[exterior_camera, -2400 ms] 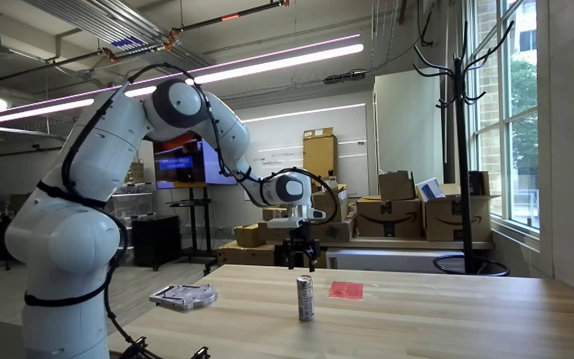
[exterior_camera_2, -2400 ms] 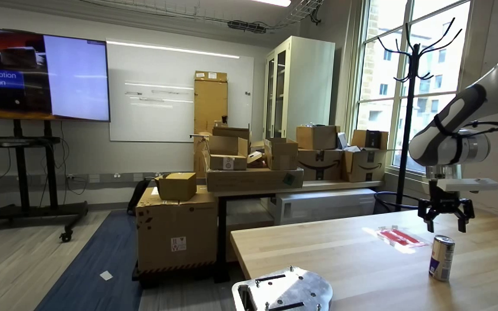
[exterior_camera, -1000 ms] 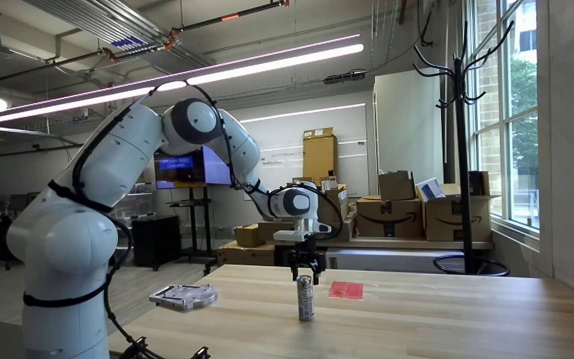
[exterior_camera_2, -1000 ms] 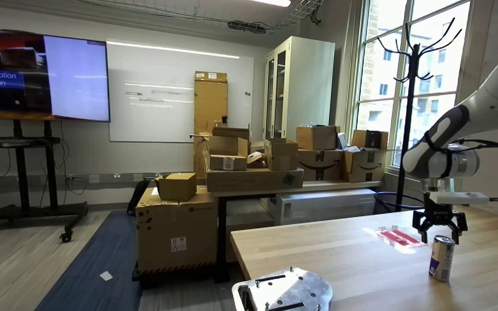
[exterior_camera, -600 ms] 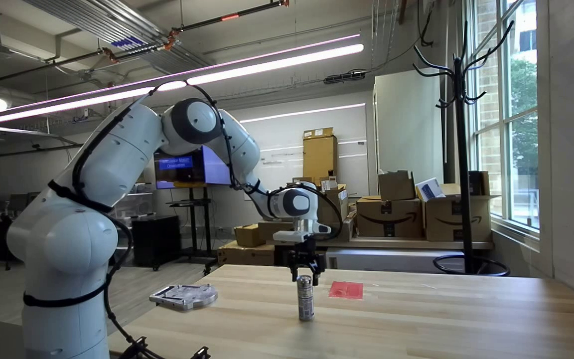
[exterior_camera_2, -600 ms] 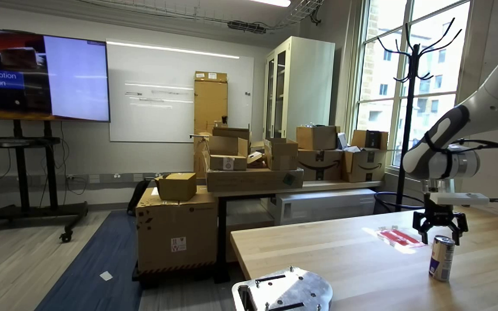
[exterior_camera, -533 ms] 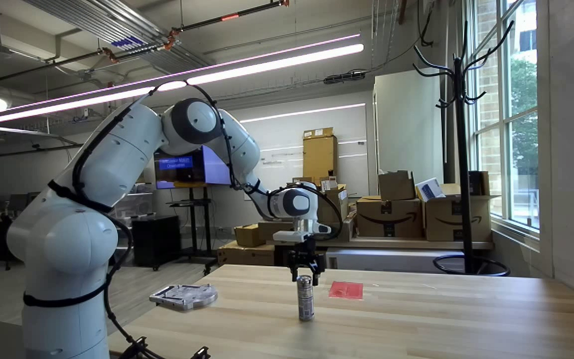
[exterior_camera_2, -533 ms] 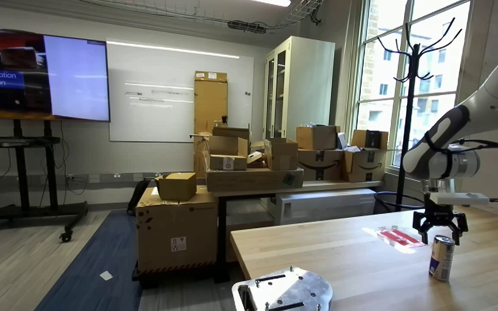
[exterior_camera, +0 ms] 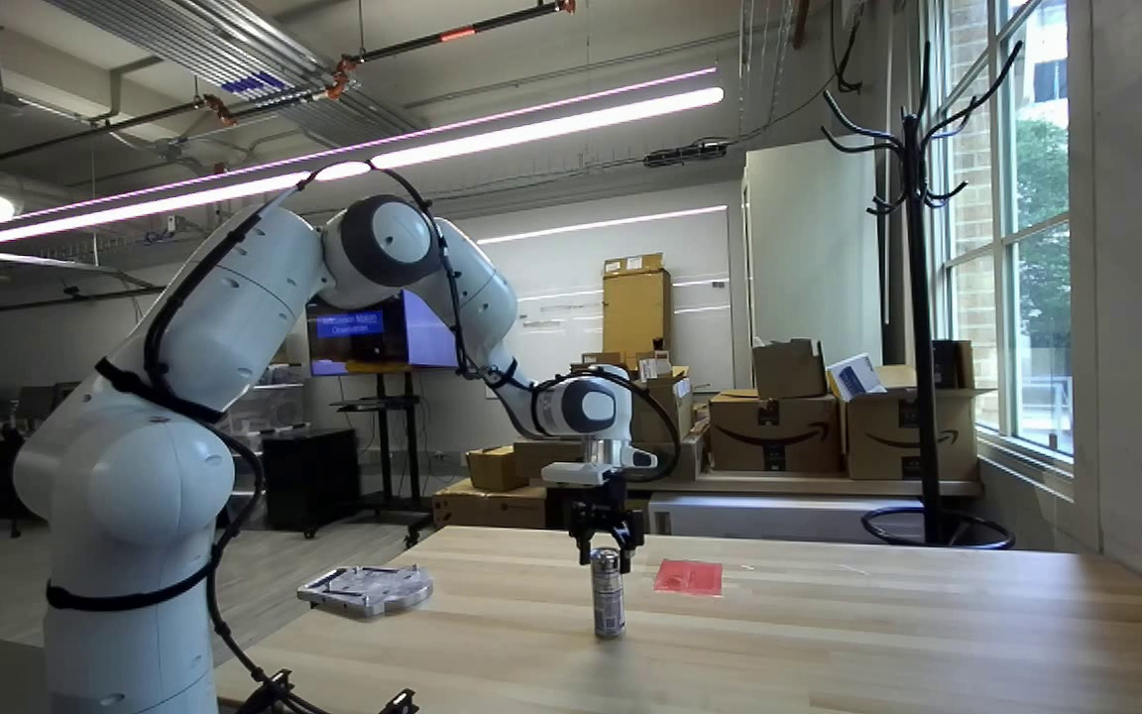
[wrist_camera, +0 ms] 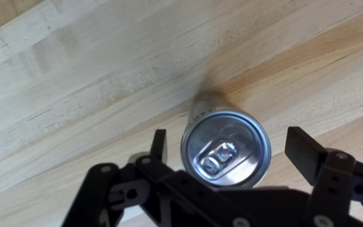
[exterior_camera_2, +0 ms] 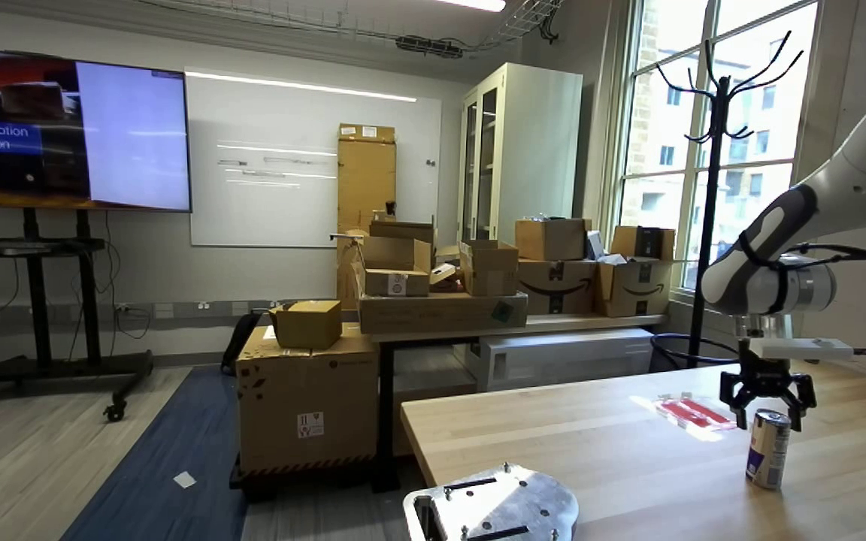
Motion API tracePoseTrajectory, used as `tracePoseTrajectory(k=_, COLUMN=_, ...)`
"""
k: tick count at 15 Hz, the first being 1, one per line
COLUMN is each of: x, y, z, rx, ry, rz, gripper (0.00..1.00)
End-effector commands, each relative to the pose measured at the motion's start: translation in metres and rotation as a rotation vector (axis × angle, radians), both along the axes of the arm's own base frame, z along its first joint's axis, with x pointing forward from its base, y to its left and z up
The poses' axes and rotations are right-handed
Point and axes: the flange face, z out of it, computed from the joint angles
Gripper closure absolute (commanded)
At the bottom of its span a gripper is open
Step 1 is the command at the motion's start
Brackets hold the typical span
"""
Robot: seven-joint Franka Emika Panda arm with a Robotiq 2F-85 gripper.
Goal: Pick up the red bull can and put it on the metal plate
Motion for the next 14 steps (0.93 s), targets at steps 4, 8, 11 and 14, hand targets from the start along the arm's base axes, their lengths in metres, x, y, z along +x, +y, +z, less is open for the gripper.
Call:
tracePoseTrajectory(k=4, x=-0.008, y=0.003, z=0.001, rx=0.023, ry=-0.002, rz=0.0, gripper=0.58)
tracePoseTrajectory(k=8, x=-0.009, y=0.002, z=0.007, rx=0.021, ry=-0.008, rz=0.004, gripper=0.67)
tracePoseTrajectory(k=11, x=-0.012, y=0.004, z=0.023, rx=0.011, ry=-0.018, rz=0.021, gripper=0.67)
tracePoseTrajectory(k=14, x=-0.014, y=0.014, z=0.054, rx=-0.005, ry=-0.044, rz=0.061, gripper=0.67)
